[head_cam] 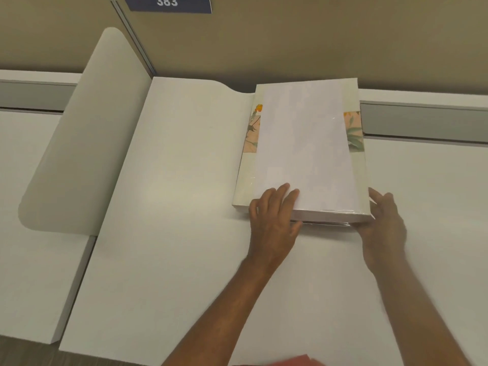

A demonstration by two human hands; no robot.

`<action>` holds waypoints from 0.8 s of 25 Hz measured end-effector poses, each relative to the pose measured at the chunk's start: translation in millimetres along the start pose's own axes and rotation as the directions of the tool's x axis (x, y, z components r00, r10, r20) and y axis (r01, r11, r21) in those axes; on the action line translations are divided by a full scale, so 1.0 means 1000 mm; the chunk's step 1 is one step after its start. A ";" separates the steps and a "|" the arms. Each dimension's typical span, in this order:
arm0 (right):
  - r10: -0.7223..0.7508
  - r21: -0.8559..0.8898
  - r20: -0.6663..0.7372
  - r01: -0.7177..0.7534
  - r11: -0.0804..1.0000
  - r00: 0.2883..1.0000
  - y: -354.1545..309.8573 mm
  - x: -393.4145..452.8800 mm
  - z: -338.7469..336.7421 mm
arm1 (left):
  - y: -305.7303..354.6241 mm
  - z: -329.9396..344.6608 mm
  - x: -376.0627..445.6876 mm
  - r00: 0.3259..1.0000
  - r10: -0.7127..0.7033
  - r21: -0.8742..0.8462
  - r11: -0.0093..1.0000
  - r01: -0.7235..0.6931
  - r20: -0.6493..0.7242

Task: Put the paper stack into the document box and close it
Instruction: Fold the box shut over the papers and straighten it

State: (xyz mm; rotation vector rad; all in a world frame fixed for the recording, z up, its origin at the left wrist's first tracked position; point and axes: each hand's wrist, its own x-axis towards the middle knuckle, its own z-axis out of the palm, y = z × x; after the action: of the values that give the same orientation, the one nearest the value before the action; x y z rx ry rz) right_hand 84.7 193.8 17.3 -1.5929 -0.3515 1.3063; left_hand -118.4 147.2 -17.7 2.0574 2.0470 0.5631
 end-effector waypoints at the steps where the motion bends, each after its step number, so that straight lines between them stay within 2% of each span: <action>1: -0.010 -0.034 0.020 0.010 0.999 1.000 0.001 0.001 -0.004 | -0.003 0.001 -0.002 1.000 0.028 -0.023 0.999 -0.027 0.015; 3: -0.052 -0.113 0.041 0.057 0.992 0.998 0.003 0.004 -0.011 | -0.011 -0.001 -0.004 0.999 -0.035 -0.105 0.994 0.031 -0.027; 4: -0.077 -0.160 0.045 0.083 0.984 0.996 0.005 0.007 -0.013 | -0.017 -0.003 -0.003 0.985 -0.152 -0.156 0.978 0.138 -0.081; 5: -0.087 -0.200 0.061 0.098 0.975 0.994 0.004 0.009 -0.012 | -0.023 -0.006 0.000 0.940 -0.321 -0.228 0.930 0.289 -0.116; 6: -0.091 -0.235 0.078 0.107 0.966 0.993 0.002 0.009 -0.011 | -0.030 -0.010 0.002 0.856 -0.510 -0.331 0.826 0.457 -0.090; 7: -0.082 -0.272 0.100 0.107 0.956 0.992 0.003 0.008 -0.009 | -0.038 -0.014 0.003 0.756 -0.654 -0.451 0.671 0.589 0.014; 8: -0.069 -0.314 0.116 0.102 0.944 0.991 0.005 0.007 -0.006 | -0.049 -0.019 0.003 0.669 -0.727 -0.559 0.493 0.666 0.156; 9: -0.072 -0.341 0.093 0.100 0.935 0.993 0.002 0.008 -0.011 | -0.051 -0.018 0.005 0.619 -0.715 -0.636 0.319 0.703 0.325; 10: -0.089 -0.351 0.054 0.102 0.931 0.995 0.000 0.009 -0.021 | -0.044 -0.015 0.006 0.591 -0.669 -0.659 0.196 0.726 0.451; 11: -0.097 -0.354 0.044 0.106 0.929 0.994 0.002 0.007 -0.018 | -0.047 -0.017 0.003 0.582 -0.647 -0.671 0.144 0.727 0.493; 15: -0.129 -0.454 -0.011 0.110 0.884 0.992 -0.003 0.012 -0.011 | -0.041 -0.016 -0.002 0.611 -0.634 -0.727 0.109 0.678 0.475; 20: -0.089 -0.554 -0.010 0.069 0.830 0.996 0.005 0.014 -0.018 | -0.040 -0.018 -0.002 0.621 -0.634 -0.724 0.137 0.676 0.461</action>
State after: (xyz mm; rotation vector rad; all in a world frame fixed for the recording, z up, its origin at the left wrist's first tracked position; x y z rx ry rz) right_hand 103.5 193.0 3.1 -2.0533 -0.8266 1.1663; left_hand -161.9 144.4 -17.0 0.4363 1.7480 1.0300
